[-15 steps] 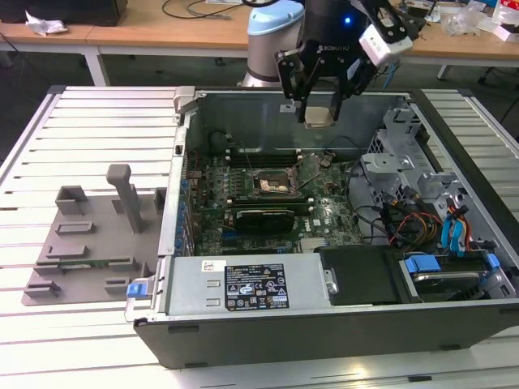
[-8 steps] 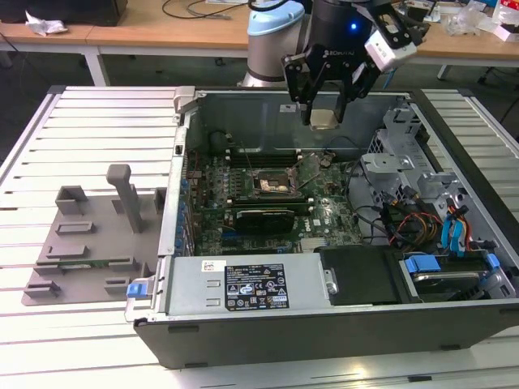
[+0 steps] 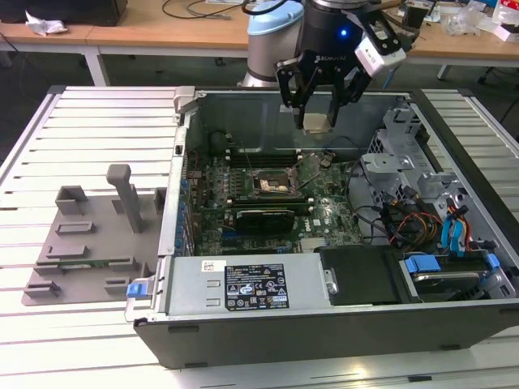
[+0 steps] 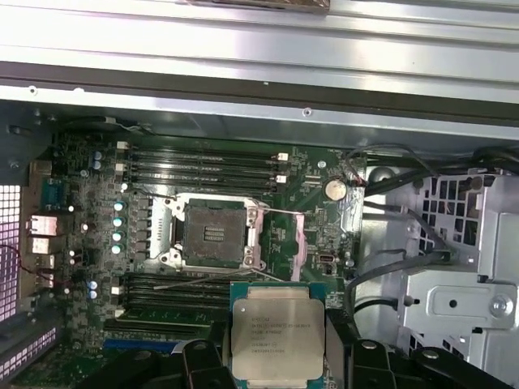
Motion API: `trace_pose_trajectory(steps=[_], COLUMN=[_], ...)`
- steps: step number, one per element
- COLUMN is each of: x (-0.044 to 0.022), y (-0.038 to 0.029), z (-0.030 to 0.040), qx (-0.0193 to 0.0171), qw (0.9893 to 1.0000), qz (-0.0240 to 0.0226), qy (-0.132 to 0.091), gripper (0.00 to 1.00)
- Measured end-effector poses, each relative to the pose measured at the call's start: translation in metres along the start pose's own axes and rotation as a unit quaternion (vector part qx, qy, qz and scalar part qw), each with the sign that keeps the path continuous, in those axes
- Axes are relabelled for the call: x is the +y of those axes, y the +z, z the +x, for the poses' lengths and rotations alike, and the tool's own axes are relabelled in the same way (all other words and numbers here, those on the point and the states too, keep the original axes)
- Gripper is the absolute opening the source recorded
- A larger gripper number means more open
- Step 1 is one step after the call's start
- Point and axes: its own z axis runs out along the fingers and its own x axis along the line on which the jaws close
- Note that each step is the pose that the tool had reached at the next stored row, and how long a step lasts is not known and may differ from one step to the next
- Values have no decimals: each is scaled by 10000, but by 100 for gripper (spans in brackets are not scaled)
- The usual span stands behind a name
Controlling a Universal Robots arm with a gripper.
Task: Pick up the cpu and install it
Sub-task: 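Pick up the cpu and move it towards the insertion slot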
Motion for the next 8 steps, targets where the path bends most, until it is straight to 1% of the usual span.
trace_pose_trajectory(steps=[2,4,6,8], x=[2,6,10,16], y=[41,98,122,163], z=[10,30,37,47], qx=[0,0,0,0], qw=[10000,10000,10000,10000], qz=[0,0,0,0], qy=[0,0,0,0], gripper=[55,55,55,55])
